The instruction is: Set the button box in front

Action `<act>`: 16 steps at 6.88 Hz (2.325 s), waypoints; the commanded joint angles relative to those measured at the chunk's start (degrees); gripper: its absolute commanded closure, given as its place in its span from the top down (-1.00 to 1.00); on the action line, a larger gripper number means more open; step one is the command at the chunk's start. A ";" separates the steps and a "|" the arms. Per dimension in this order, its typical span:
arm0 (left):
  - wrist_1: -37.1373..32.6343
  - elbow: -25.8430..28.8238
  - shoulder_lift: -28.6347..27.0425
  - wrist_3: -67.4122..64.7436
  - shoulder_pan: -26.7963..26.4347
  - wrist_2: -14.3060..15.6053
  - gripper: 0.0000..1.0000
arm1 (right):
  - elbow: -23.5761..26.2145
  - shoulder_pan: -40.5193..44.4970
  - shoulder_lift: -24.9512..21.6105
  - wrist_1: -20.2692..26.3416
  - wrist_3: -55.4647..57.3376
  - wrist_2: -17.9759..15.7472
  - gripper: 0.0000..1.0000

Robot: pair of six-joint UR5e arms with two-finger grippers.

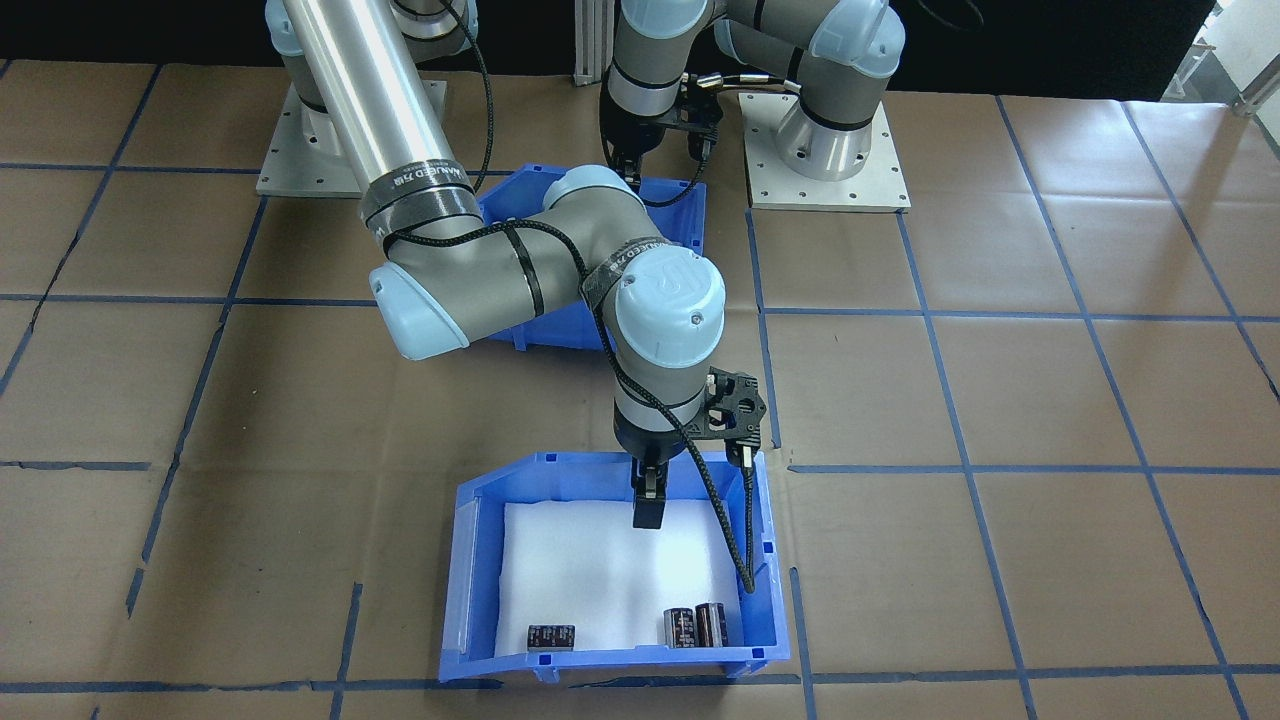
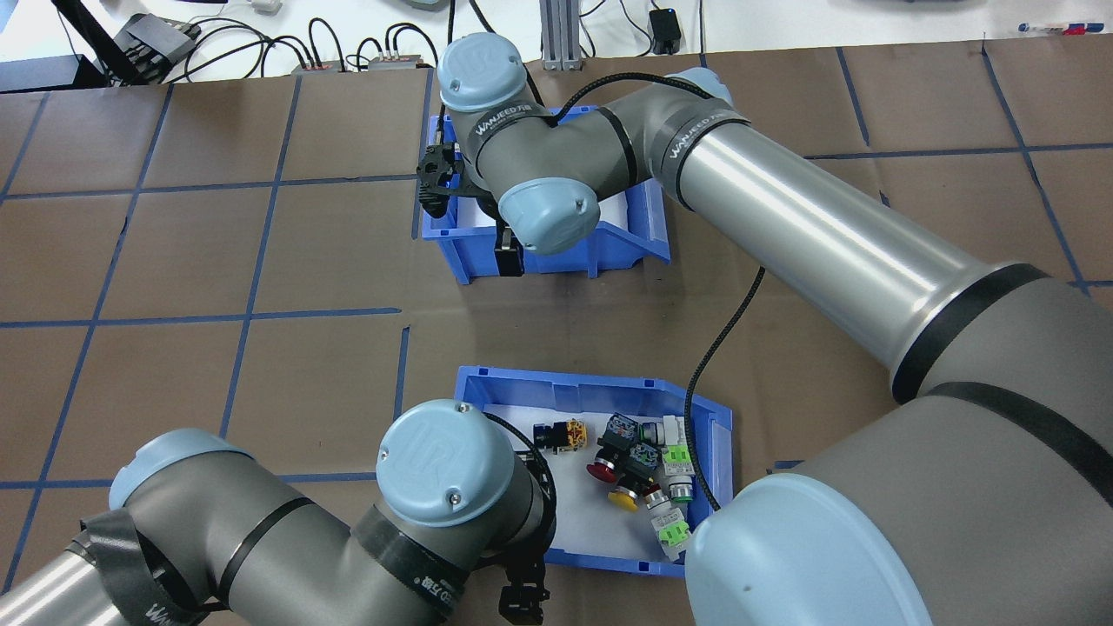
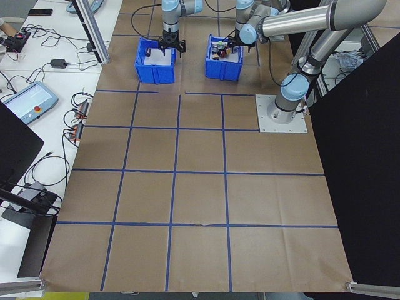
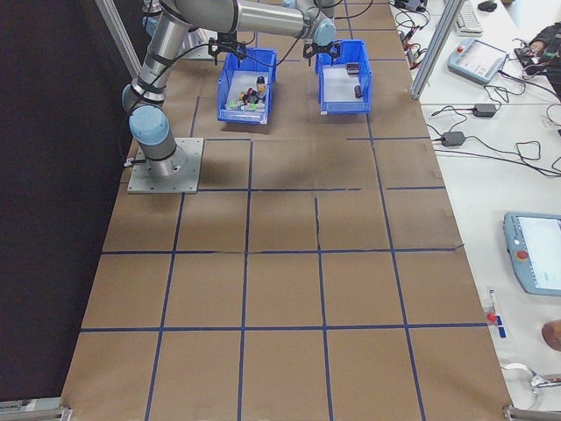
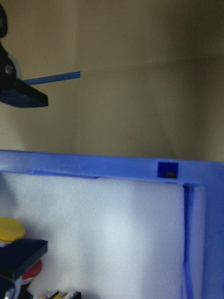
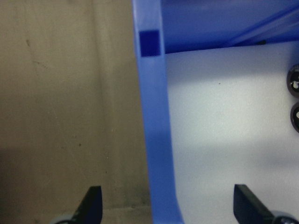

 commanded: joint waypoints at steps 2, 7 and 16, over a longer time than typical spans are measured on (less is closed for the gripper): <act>1.89 -0.86 -2.44 -1.01 -0.29 -0.10 0.35 | 0.98 0.01 -0.17 -1.88 0.72 0.57 0.90; 10.06 -3.06 -0.16 2.31 0.14 -3.28 -1.00 | 0.80 0.09 -2.63 -1.26 0.19 -1.88 -0.93; -28.53 12.61 11.97 45.83 40.93 4.63 -1.00 | 6.66 -27.38 -19.13 6.99 -29.46 -3.12 -0.95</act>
